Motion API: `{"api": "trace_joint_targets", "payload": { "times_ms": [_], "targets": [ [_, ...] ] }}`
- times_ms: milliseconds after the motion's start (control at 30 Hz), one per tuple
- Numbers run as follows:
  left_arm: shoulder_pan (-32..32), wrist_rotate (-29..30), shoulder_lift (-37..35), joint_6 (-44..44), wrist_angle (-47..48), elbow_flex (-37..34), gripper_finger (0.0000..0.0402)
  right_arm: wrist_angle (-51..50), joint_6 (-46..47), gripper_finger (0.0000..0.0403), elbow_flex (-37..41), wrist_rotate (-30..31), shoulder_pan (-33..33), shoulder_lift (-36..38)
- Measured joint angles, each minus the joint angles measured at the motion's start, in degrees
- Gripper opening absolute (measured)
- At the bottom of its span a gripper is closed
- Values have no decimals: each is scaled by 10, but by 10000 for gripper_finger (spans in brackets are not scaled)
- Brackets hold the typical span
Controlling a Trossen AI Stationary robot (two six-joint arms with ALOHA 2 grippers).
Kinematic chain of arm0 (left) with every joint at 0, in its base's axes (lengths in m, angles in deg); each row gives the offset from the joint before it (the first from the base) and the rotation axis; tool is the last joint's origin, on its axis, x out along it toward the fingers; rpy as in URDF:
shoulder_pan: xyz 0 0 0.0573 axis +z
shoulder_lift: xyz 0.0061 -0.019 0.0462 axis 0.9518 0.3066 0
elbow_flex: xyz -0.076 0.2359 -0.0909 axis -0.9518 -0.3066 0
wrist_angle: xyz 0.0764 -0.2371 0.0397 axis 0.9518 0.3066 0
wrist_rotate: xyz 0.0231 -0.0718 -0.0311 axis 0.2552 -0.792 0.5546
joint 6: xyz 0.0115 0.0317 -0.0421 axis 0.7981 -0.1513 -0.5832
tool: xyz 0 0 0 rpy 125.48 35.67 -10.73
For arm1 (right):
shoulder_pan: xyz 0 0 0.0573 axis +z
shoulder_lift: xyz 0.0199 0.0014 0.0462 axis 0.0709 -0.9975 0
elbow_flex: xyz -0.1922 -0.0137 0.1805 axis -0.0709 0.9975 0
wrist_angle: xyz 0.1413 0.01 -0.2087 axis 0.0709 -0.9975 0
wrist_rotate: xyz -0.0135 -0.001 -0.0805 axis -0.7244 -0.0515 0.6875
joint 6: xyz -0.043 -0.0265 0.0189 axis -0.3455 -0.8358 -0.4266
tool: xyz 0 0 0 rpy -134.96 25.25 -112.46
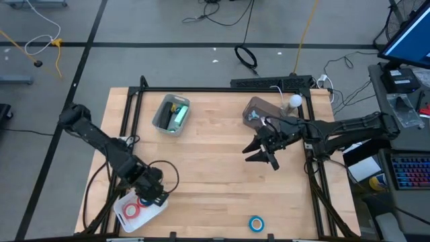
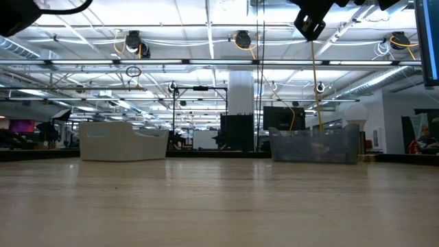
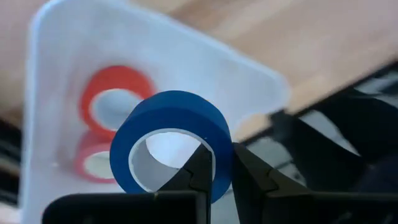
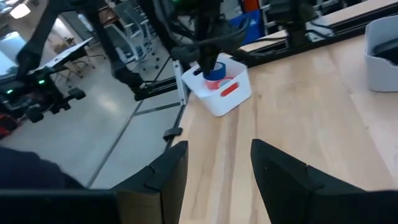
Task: Pick and place Stapler, Stapler remover, tape
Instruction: Put the dark blue tape into the white bin
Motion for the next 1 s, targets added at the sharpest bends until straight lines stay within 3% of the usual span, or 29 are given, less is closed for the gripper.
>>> {"api": "trace_joint_targets", "payload": {
  "times_ms": [300, 1000],
  "targets": [
    [-4, 38, 41, 29, 66, 0, 34, 0, 5, 171, 0, 8, 0, 0],
    [9, 54, 129, 103, 62, 0, 34, 0, 16, 171, 0, 8, 0, 0]
  ]
}}
